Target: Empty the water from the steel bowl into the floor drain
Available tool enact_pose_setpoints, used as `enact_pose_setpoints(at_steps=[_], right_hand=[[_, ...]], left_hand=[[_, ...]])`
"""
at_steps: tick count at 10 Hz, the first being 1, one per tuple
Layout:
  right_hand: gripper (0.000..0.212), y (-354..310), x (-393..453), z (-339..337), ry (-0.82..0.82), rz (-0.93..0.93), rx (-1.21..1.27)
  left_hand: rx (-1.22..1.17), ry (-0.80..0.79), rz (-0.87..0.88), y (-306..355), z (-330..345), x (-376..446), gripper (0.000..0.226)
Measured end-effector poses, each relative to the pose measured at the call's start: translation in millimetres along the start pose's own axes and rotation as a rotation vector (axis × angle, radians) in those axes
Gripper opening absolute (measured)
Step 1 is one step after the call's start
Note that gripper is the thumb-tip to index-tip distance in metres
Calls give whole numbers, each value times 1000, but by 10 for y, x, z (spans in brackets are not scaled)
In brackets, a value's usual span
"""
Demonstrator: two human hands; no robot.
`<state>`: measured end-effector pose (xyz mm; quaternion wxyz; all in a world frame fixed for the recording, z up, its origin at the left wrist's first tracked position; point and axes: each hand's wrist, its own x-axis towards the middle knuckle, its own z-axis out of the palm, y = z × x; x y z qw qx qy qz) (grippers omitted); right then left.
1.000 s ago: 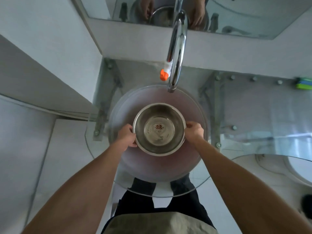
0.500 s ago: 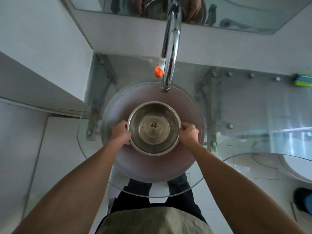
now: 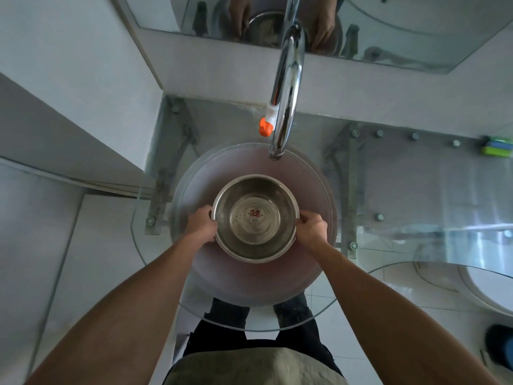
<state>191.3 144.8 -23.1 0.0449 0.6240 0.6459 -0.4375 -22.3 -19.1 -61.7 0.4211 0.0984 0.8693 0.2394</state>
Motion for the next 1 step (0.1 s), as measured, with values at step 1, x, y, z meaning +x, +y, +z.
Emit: enact_pose_setpoints(at_steps=[1], right_hand=[[30, -39, -3, -32, -22, 14, -3]], left_hand=[[37, 4, -15, 73, -53, -22, 40]])
